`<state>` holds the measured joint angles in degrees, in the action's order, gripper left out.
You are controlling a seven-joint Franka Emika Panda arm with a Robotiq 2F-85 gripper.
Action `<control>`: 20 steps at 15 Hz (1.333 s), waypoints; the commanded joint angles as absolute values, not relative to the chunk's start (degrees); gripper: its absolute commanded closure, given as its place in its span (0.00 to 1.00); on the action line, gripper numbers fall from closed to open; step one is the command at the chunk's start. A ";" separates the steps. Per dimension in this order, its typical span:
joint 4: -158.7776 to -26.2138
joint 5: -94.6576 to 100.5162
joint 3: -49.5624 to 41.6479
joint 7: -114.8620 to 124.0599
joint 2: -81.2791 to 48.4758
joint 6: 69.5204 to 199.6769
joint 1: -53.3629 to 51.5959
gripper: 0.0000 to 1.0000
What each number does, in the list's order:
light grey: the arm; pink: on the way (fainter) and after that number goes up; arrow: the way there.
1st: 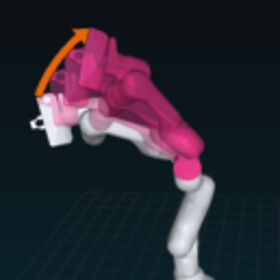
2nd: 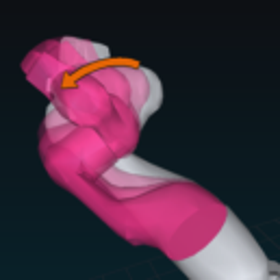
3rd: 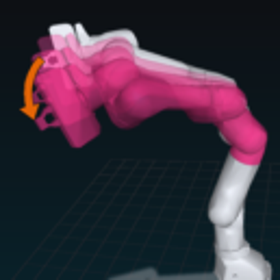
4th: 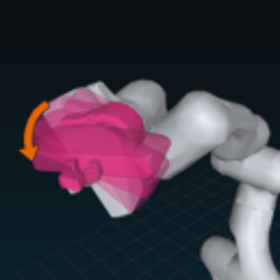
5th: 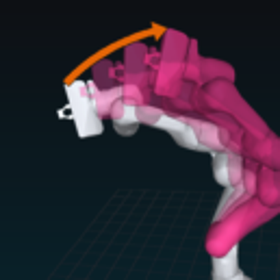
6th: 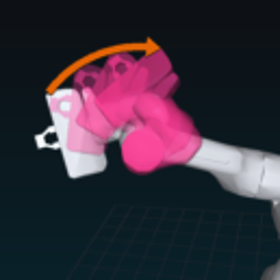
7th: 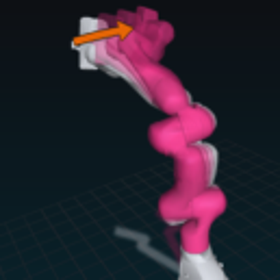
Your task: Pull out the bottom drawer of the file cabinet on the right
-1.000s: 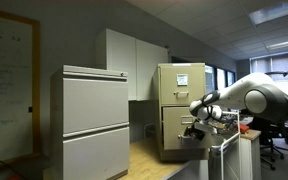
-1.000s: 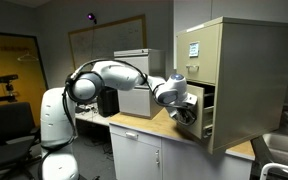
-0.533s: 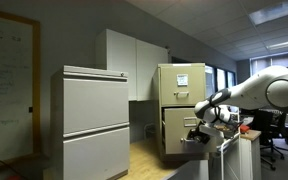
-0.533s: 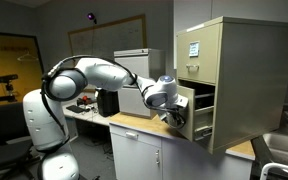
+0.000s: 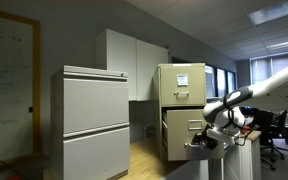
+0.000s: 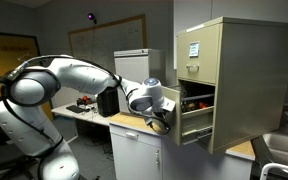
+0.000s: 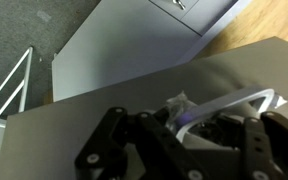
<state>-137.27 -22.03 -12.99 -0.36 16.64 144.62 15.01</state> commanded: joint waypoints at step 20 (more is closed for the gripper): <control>-150.18 -12.08 -8.94 6.66 31.54 148.73 14.57 0.22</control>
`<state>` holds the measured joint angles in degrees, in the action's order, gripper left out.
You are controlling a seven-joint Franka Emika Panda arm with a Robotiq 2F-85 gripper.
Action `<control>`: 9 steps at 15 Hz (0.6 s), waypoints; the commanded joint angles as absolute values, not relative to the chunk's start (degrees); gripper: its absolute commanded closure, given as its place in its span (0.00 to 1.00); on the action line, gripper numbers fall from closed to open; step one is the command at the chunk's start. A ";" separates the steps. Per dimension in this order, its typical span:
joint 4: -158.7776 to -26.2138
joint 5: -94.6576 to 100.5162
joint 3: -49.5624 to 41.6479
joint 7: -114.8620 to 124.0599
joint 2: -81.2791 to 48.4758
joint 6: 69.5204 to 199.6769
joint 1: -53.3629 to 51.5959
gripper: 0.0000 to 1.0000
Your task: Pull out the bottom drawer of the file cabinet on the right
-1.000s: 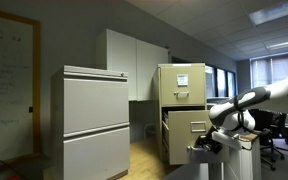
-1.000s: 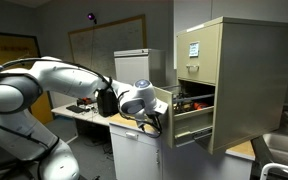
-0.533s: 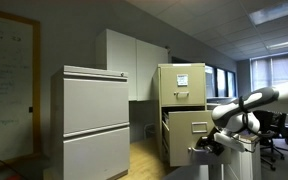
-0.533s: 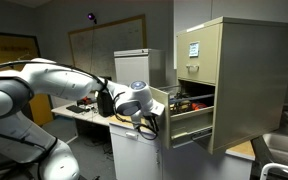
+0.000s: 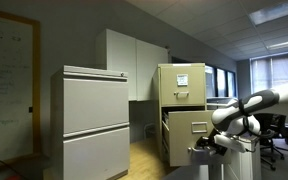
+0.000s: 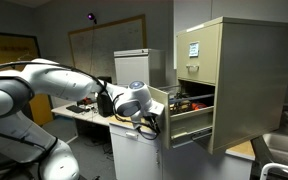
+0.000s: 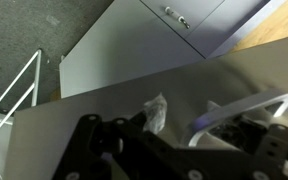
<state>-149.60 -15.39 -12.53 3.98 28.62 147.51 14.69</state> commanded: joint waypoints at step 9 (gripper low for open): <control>-152.66 -3.91 -3.31 9.88 40.69 157.51 16.43 0.00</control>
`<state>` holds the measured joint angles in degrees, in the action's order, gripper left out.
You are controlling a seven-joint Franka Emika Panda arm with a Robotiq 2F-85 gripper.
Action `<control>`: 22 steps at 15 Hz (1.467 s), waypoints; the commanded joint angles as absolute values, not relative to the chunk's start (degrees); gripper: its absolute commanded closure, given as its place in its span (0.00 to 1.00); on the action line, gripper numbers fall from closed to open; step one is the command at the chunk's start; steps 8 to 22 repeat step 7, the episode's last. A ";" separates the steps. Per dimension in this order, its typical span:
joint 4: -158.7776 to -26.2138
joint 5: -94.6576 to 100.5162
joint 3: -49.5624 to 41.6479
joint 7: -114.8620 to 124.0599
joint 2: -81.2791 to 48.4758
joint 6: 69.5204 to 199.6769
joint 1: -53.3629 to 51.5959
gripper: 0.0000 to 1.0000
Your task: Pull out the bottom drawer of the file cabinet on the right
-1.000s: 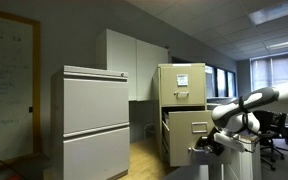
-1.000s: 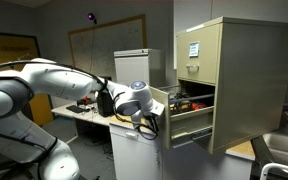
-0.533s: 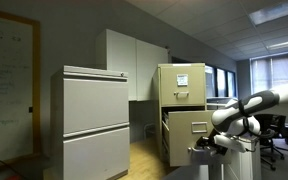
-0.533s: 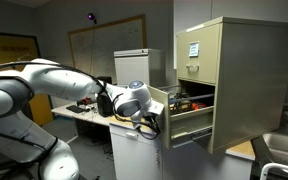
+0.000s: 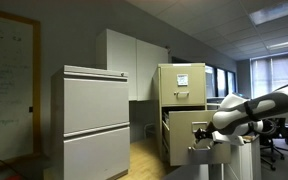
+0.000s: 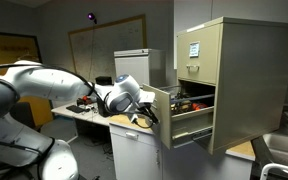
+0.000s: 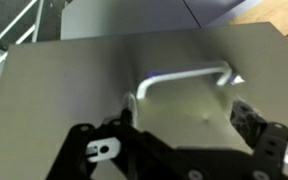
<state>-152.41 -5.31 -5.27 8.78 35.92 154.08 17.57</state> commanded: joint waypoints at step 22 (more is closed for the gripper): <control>-149.03 -4.47 -3.38 8.49 40.81 146.90 13.83 0.00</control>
